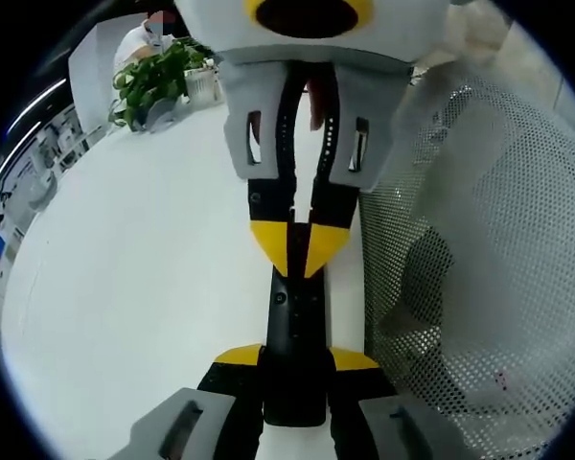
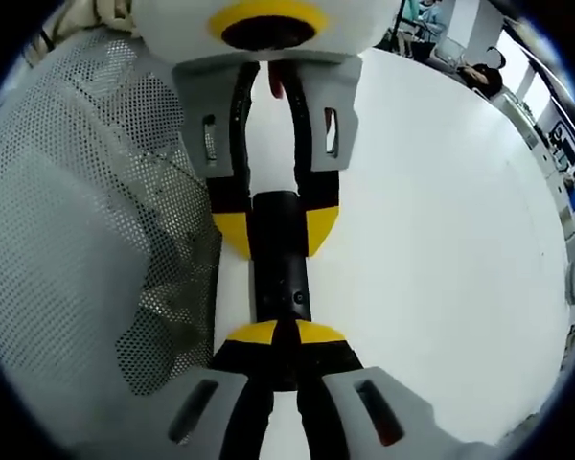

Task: Press the specified remote control buttons in sequence, fully releasing each button before pressing the next.

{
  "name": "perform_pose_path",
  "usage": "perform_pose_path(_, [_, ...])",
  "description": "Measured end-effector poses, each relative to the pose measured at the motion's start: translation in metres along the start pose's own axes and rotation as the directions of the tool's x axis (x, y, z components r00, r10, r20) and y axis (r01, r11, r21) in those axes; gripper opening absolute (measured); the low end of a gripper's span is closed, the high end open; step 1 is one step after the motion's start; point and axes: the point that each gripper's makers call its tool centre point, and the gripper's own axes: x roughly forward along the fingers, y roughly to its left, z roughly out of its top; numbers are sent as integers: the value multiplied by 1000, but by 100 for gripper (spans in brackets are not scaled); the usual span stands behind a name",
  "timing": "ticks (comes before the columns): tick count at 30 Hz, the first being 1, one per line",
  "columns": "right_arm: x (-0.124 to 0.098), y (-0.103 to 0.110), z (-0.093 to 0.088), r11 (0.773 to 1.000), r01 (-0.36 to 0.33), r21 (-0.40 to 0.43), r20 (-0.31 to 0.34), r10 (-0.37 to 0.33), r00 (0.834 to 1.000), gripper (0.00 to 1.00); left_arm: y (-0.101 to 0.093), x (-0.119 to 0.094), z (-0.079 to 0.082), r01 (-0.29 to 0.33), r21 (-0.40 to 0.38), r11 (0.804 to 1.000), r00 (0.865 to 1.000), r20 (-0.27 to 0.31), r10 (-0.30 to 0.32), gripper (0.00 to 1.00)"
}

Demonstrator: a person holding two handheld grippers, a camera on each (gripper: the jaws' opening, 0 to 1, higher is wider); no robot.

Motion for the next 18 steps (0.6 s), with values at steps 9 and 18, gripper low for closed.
perform_pose_path(9, [-1,1,1,999,36,14,35,-37,999,4,-1,0,0,-7,2,1000,1000,-2,7,25])
perform_pose_path(18, [-1,1,3,999,30,-18,19,-29,999,3,-1,0,0,-4,2,1000,1000,-3,4,25])
